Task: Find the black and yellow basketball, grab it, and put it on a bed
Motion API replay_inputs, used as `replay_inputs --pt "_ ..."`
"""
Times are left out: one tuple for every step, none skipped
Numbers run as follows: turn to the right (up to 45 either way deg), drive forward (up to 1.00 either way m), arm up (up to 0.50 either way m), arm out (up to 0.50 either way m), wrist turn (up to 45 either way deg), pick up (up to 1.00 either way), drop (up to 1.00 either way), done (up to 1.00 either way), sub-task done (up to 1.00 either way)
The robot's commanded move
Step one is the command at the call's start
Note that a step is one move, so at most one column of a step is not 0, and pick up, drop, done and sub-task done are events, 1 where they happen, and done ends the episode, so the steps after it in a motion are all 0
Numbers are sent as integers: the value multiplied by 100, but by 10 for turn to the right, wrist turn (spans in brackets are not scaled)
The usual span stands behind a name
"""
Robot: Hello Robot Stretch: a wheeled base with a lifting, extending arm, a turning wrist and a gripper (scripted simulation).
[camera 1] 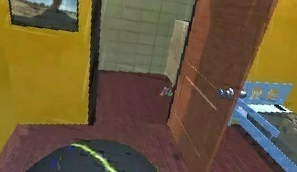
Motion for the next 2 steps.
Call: replay_inputs --pt "0 45 0 0 0 0 0 0 0" --pt "450 0 0 0 0 0 0 0 0"
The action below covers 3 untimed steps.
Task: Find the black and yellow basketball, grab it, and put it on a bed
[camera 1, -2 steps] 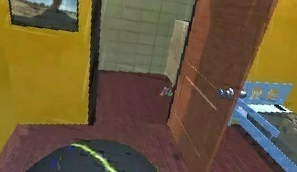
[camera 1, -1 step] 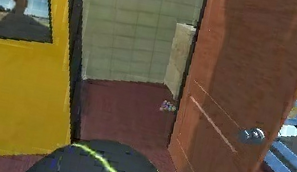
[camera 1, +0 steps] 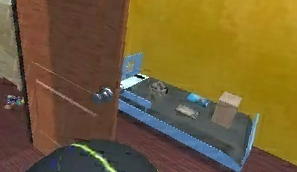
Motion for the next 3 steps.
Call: replay_inputs --pt "90 0 0 0 0 0 0 0 0" --pt "0 45 0 0 0 0 0 0 0" --pt "0 50 0 0 0 0 0 0 0"
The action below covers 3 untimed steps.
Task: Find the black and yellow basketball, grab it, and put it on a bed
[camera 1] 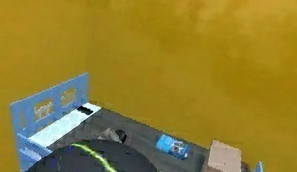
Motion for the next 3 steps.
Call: replay_inputs --pt "-120 0 0 0 0 0 0 0 0" --pt "0 50 0 0 0 0 0 0 0" --pt "450 0 0 0 0 0 0 0 0"
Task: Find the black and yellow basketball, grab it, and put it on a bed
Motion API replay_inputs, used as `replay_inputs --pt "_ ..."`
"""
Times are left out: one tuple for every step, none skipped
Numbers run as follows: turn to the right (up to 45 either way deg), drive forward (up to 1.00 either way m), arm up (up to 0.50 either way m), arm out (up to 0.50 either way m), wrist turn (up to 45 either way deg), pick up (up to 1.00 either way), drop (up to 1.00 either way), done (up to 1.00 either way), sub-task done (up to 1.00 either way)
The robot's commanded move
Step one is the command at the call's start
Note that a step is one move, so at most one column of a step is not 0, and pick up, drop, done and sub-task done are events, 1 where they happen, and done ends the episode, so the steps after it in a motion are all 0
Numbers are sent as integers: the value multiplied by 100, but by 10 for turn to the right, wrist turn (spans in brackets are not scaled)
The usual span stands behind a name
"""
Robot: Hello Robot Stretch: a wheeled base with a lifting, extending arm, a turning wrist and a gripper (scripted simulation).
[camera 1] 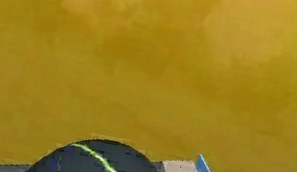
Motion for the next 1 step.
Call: replay_inputs --pt "450 0 0 0 0 0 0 0 0"
